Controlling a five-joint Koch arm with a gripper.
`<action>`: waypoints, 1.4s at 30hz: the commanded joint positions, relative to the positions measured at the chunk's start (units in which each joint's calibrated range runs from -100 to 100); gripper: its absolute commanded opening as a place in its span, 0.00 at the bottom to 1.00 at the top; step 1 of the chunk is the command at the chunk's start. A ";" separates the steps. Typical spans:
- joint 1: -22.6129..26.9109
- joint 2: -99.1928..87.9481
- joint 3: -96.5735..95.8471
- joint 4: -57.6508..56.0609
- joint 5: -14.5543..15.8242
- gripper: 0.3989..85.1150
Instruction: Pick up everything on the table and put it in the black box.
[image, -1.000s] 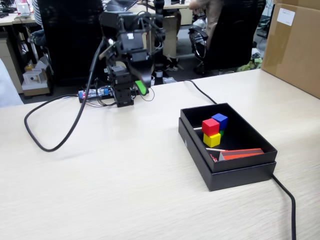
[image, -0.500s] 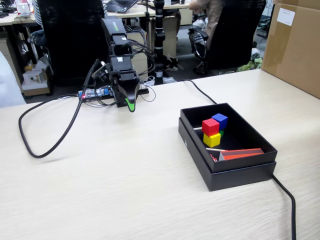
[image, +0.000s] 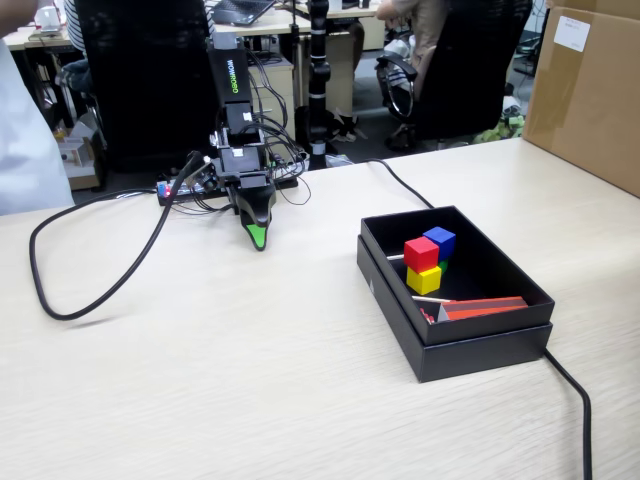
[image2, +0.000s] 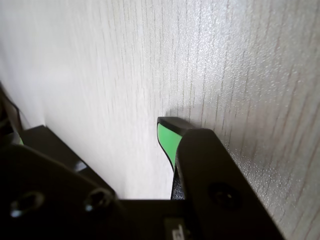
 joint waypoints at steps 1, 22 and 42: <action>0.05 -0.39 -2.78 4.59 -1.17 0.61; -0.54 -0.39 -6.77 4.93 -2.34 0.57; -0.54 -0.39 -6.77 4.93 -2.34 0.57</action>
